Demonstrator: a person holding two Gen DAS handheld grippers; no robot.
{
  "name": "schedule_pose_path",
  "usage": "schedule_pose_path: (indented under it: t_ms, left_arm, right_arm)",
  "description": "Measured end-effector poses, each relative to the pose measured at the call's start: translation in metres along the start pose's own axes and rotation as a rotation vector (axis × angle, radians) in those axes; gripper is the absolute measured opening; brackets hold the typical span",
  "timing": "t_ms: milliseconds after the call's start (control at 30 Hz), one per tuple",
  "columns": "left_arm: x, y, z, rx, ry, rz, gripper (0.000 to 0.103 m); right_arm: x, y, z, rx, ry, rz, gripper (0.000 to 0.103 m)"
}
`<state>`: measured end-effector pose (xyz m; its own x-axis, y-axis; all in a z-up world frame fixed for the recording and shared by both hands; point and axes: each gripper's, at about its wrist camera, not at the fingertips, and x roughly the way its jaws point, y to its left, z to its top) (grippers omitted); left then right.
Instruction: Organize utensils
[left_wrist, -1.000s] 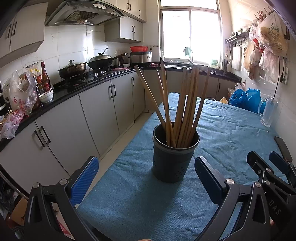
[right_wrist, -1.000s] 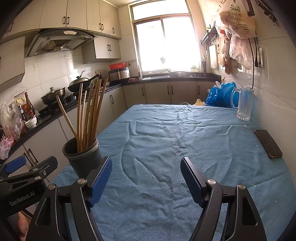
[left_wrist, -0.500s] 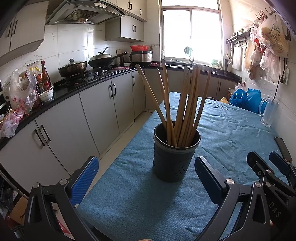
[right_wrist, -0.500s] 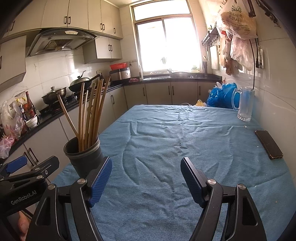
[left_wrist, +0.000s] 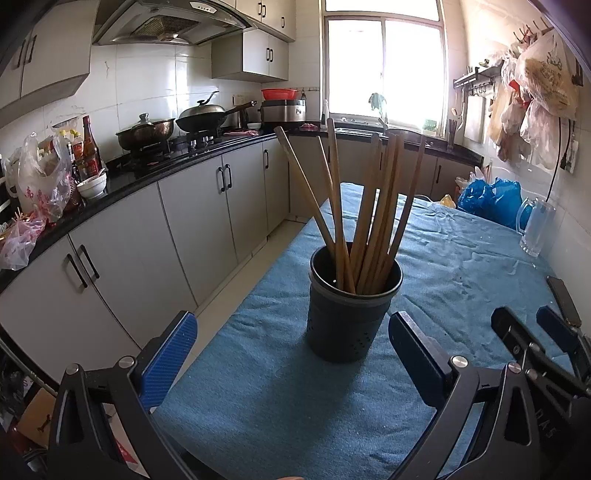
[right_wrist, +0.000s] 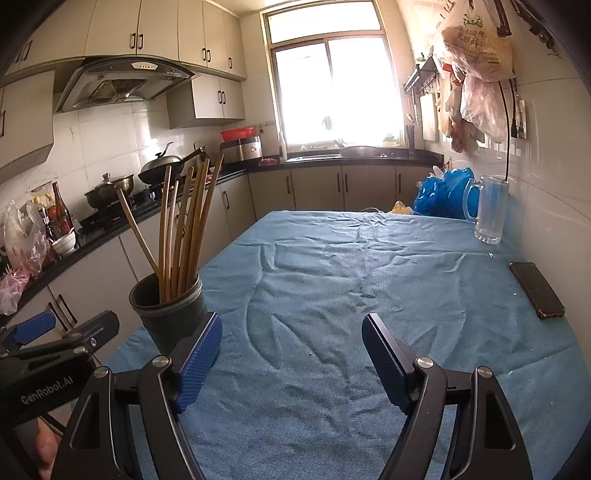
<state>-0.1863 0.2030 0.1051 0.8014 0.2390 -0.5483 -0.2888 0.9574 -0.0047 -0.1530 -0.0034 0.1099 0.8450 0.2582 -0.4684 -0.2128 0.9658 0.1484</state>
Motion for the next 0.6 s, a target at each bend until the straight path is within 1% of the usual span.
schedule_pose_path:
  t_ms: [200,300,400,467,600]
  left_arm:
    - [-0.005,0.002,0.005,-0.008,-0.014,0.021,0.103]
    - [-0.009,-0.006,0.005,0.004,-0.015,0.020,0.103]
    - [-0.014,-0.017,0.007,0.039,-0.025,0.015,0.103]
    - [-0.014,-0.024,0.010,0.066,-0.025,-0.003,0.103]
    - [-0.016,-0.052,0.009,0.127,0.001,-0.078,0.103]
  right_arm:
    - [0.000,0.002,-0.001,-0.014,0.003,0.010,0.083]
    - [0.000,-0.001,-0.002,-0.012,0.007,0.018,0.083]
    - [-0.002,-0.010,-0.001,-0.002,0.004,0.016,0.084]
    - [-0.004,-0.018,0.000,0.009,0.000,0.006,0.085]
    - [-0.005,-0.041,-0.001,0.048,0.011,-0.018,0.086]
